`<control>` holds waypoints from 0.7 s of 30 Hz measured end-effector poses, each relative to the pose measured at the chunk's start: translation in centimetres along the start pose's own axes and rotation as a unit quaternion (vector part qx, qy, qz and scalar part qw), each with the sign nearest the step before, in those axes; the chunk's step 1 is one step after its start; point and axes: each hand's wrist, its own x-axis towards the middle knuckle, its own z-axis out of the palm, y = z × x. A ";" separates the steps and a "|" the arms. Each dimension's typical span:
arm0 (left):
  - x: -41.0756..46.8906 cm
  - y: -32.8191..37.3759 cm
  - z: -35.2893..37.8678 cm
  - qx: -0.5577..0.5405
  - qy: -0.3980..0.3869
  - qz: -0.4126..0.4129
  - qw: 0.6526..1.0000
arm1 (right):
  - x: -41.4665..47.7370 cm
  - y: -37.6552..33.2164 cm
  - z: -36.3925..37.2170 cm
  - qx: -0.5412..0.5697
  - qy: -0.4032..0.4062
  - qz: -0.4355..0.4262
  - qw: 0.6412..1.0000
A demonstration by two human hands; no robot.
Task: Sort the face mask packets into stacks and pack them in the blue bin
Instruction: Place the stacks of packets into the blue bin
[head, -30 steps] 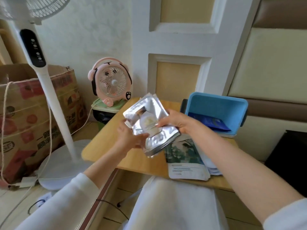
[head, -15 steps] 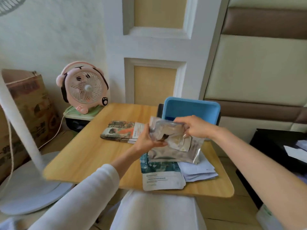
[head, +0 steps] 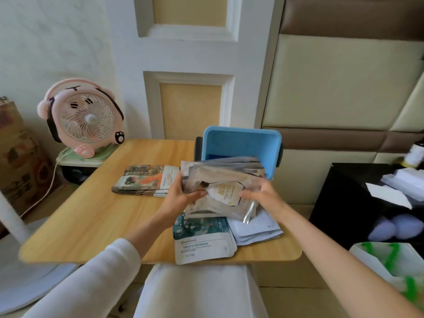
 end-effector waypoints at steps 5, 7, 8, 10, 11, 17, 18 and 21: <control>1.5 2.9 0.7 -0.002 -0.006 0.062 0.998 | 1.0 -2.7 -0.8 0.027 0.074 -0.102 0.992; 1.9 2.5 0.6 0.027 -0.055 0.029 0.998 | 0.8 -2.6 -1.3 0.027 0.041 -0.097 0.994; 1.9 1.8 0.6 0.049 -0.081 0.002 0.995 | 0.5 -2.3 -1.5 0.028 0.026 -0.077 0.996; 1.6 -0.1 0.7 0.066 -0.109 -0.051 0.990 | 0.0 -1.1 -1.7 0.019 0.003 -0.041 0.999; 1.3 -1.0 0.9 0.059 -0.105 -0.065 0.991 | -0.1 -0.4 -1.7 0.013 -0.004 -0.031 0.999; 1.4 -2.2 2.5 0.004 -0.056 -0.058 0.997 | -0.6 0.8 -1.0 0.035 0.028 0.008 0.999; 1.6 -1.7 2.7 0.000 -0.057 -0.046 0.997 | -0.3 0.8 -1.2 0.044 0.041 0.006 0.998; 2.1 -0.7 2.5 -0.006 -0.072 -0.019 0.997 | -0.1 0.3 -2.0 0.047 0.029 -0.015 0.998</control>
